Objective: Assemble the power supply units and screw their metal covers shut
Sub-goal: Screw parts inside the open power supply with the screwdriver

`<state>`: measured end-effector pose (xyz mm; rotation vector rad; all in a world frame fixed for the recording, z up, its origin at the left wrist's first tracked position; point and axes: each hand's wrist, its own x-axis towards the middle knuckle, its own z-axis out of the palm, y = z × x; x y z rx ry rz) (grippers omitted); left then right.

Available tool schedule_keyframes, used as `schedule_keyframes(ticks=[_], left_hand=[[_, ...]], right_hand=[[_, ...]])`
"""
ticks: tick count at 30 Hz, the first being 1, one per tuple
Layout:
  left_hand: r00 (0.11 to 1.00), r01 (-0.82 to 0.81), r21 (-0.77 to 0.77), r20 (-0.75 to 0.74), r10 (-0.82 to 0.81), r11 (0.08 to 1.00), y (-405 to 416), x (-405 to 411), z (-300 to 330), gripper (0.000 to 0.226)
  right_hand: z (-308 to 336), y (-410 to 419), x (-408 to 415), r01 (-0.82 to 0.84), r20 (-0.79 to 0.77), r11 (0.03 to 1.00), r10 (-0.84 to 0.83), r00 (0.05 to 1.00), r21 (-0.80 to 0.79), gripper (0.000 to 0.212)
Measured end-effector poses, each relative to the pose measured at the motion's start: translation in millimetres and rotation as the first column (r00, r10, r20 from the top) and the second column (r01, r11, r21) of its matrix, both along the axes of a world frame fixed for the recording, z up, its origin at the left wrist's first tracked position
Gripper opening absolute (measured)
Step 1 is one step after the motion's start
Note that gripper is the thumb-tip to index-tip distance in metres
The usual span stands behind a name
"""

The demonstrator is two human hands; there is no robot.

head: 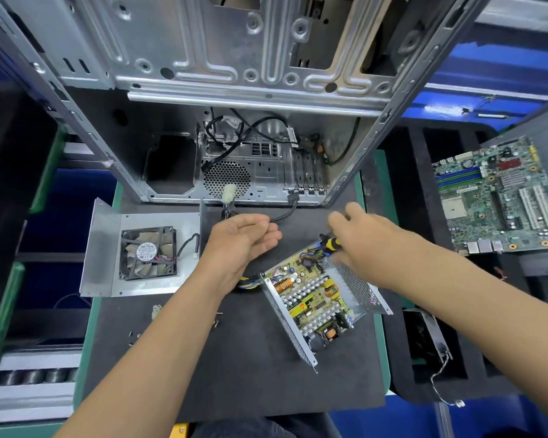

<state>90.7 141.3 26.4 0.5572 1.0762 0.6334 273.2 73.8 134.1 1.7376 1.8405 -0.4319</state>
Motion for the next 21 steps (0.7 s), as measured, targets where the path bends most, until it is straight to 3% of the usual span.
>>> schedule_keyframes(ticks=[4, 8, 13, 16, 18, 21], left_hand=[[1.0, 0.01, 0.007, -0.017, -0.01, 1.0, 0, -1, -2, 0.007], [1.0, 0.007, -0.005, -0.005, -0.007, 1.0, -1, -2, -3, 0.006], [0.999, 0.032, -0.015, -0.016, -0.032, 0.999, -4, -3, -3, 0.009], [0.999, 0.046, -0.015, -0.013, -0.046, 0.999, -5, -3, -2, 0.007], [0.999, 0.042, -0.008, -0.014, -0.042, 0.999, -5, -4, -1, 0.006], [0.999, 0.035, -0.001, -0.017, -0.035, 0.999, -5, -4, -1, 0.007]], right_hand=[[5, 0, -2, 0.01, 0.014, 0.998, -0.011, 1.0, 0.066, 0.032], [3, 7, -2, 0.001, 0.074, 0.999, -0.004, 0.997, 0.043, 0.013], [-2, 7, 0, 0.06, 0.005, 0.997, -0.06, 0.998, 0.039, 0.008], [1, -3, 2, 0.155, -0.094, 0.987, -0.151, 0.984, 0.046, 0.022], [2, -6, 3, 0.123, -0.081, 0.989, -0.116, 0.99, 0.084, 0.029], [1, -4, 1, 0.071, -0.026, 0.991, -0.068, 0.997, 0.111, 0.021]])
